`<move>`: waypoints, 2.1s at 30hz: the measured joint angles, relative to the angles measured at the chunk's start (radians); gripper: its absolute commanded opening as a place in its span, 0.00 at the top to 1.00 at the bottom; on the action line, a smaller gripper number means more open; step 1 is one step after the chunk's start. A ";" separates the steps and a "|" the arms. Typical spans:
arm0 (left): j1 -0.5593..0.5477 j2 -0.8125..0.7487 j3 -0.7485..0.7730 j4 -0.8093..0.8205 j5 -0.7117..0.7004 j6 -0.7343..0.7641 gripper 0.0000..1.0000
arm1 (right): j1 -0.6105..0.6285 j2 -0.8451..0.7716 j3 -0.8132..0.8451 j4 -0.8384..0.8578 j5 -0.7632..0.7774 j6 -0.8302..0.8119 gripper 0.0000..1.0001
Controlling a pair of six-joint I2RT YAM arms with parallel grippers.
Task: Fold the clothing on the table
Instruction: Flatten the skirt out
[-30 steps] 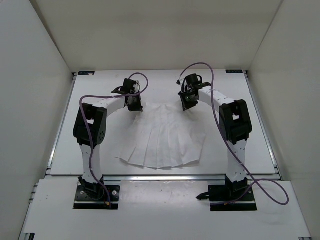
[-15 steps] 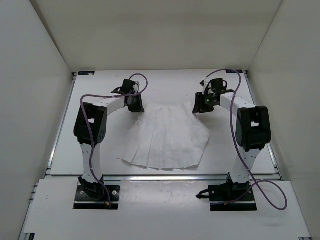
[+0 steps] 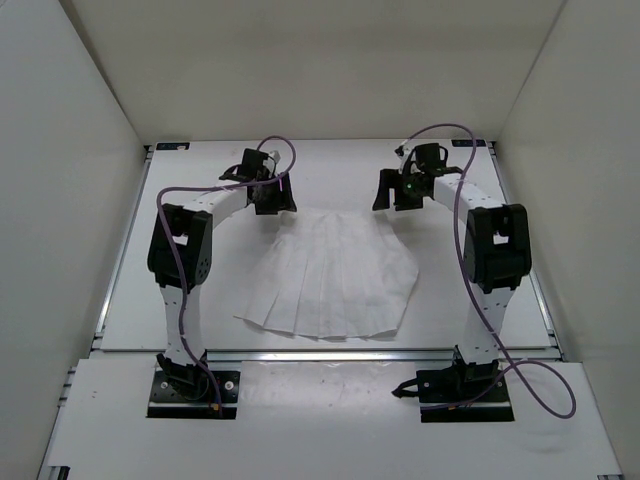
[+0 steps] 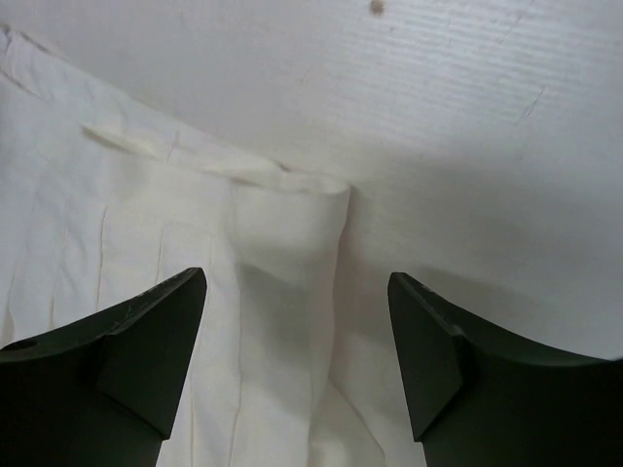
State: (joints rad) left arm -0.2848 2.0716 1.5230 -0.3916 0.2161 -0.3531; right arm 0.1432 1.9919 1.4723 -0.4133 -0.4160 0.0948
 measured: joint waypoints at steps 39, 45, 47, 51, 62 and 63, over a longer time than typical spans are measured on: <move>0.019 -0.118 0.492 -0.159 -0.039 0.037 1.00 | 0.040 -0.006 0.739 -0.231 0.021 0.007 1.00; -0.056 -0.610 0.360 -0.066 -0.123 0.091 1.00 | 0.101 -0.603 0.339 -0.016 -0.002 0.007 1.00; -0.093 -0.786 0.266 -0.029 -0.113 0.090 1.00 | 0.136 -0.757 0.251 0.017 -0.004 0.006 1.00; -0.166 -1.046 0.104 -0.019 -0.082 0.074 1.00 | 0.191 -0.943 0.169 0.017 -0.049 0.019 1.00; -0.171 -1.080 -0.217 0.037 -0.129 0.013 1.00 | 0.005 -0.900 -0.034 -0.032 -0.228 0.101 1.00; -0.153 -1.060 -0.266 0.056 -0.132 0.002 1.00 | 0.006 -0.880 -0.090 -0.007 -0.221 0.100 1.00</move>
State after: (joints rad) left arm -0.4377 1.0115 1.2575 -0.3355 0.0841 -0.3511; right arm 0.1497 1.1122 1.3819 -0.4206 -0.6369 0.1947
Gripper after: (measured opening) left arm 0.104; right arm 0.026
